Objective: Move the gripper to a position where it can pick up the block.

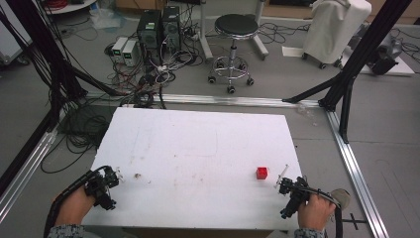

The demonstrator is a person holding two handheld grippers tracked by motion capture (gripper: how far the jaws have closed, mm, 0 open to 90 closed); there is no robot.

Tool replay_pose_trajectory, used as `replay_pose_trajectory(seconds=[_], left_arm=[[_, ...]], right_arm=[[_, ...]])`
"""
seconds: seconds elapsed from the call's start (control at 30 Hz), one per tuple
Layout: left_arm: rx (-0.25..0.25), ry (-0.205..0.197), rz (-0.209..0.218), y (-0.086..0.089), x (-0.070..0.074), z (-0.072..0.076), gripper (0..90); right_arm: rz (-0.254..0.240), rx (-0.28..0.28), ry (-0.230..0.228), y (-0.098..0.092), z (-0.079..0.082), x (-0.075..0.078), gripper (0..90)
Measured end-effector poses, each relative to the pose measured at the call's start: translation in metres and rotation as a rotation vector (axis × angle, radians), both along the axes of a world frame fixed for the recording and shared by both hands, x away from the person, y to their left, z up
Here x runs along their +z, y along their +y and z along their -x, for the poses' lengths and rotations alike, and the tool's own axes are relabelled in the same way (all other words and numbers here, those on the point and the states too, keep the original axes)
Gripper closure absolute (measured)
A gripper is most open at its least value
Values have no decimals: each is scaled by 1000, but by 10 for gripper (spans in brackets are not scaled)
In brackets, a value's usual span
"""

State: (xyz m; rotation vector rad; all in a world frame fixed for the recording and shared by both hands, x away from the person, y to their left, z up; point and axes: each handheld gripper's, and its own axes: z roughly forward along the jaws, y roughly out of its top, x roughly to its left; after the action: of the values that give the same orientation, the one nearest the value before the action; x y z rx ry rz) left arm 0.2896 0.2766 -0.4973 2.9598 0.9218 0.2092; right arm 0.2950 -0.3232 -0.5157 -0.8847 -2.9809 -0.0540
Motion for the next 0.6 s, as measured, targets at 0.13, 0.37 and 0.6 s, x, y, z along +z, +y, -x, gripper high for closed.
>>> replay_pose_trajectory(seconds=[0.13,0.37,0.6], left_arm=[[1,-7,0,0,1,1,227],[3,-5,4,0,1,1,227],[5,-2,8,0,1,0,227]], right_arm=[[-2,-4,-8,0,0,0,13],[-17,-17,-26,-2,1,1,13],[-34,-22,-36,-2,0,0,13]])
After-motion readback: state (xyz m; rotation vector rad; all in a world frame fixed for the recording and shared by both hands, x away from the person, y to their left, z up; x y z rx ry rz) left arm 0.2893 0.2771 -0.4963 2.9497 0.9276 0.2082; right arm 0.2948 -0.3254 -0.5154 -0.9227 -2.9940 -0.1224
